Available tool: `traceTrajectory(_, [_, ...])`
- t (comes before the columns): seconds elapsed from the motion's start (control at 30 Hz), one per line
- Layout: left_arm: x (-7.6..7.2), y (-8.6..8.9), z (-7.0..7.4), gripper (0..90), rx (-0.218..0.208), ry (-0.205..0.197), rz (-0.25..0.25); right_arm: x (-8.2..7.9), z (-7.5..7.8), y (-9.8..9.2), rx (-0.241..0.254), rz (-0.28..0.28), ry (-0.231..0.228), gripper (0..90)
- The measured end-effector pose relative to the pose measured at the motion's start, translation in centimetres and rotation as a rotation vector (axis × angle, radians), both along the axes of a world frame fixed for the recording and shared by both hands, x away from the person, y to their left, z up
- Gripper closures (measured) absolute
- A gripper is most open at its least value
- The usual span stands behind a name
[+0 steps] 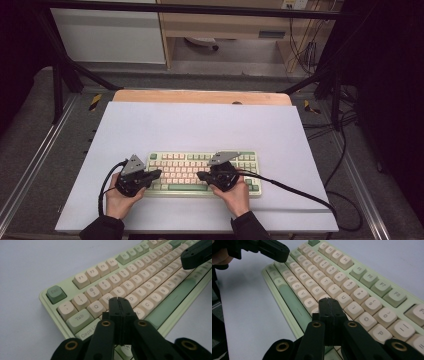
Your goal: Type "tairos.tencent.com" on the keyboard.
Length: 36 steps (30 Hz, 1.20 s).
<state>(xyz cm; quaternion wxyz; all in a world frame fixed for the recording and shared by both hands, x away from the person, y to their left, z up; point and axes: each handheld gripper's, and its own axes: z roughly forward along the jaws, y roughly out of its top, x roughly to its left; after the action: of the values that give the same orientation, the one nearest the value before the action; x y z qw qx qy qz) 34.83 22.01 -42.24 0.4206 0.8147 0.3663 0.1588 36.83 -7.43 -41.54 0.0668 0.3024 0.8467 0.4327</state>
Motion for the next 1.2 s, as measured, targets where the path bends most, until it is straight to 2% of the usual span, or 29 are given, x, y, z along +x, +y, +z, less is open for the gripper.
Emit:
traceTrajectory(0.57, [0.0,-0.5,0.0,89.6,0.002,0.001,-0.006,-0.3,0.3,-3.9,0.007,-0.049,0.001,90.0])
traceTrajectory(1.2, [0.0,-2.2,0.0,89.6,0.013,0.006,-0.046,-0.6,-0.2,-6.9,0.021,-0.091,0.007,90.0])
